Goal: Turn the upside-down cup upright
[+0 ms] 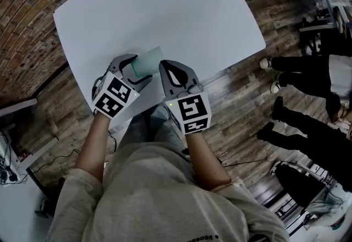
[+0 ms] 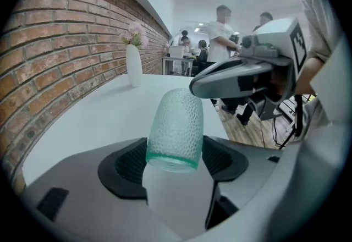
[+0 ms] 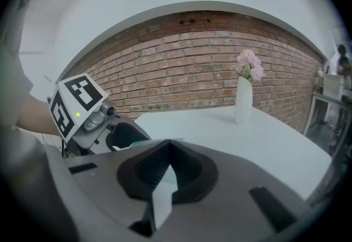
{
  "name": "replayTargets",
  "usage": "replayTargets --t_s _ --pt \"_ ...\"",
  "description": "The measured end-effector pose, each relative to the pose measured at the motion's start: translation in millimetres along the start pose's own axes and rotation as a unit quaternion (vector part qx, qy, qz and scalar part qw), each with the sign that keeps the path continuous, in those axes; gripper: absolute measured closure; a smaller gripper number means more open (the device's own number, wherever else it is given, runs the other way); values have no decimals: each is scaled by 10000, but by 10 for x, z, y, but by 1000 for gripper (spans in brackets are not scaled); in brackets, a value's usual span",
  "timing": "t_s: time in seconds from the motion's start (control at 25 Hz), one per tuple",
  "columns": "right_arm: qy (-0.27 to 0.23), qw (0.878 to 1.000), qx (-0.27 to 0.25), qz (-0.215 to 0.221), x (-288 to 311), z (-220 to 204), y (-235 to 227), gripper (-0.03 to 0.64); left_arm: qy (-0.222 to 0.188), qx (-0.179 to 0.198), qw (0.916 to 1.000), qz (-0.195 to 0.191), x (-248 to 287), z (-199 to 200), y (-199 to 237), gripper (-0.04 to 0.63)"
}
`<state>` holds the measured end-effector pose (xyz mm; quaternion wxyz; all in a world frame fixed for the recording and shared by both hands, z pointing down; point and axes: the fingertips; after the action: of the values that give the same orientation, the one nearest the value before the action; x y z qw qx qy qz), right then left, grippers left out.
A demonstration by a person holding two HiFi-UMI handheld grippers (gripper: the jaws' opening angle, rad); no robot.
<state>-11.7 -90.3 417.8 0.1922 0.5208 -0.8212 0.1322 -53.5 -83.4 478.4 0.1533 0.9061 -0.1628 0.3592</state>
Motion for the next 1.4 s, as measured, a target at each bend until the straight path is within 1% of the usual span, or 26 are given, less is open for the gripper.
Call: replayTargets --t_s 0.52,1.08,1.4 --pt "-37 9995 309 -83 75 -84 -100 611 82 31 10000 -14 -35 31 -20 285" --pt "-1 9961 882 -59 180 -241 -157 609 234 165 9996 -23 -87 62 -47 290" --pt "74 9937 1122 -30 255 -352 -164 611 318 227 9992 -7 -95 78 -47 293"
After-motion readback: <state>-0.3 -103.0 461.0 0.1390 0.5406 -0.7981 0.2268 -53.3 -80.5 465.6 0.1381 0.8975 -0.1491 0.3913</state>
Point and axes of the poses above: the fingertips, and each gripper's own axes: x forward along the fingers, y to its left, z out of its top, and after that the axes turned 11 degrees about -z, right-handed
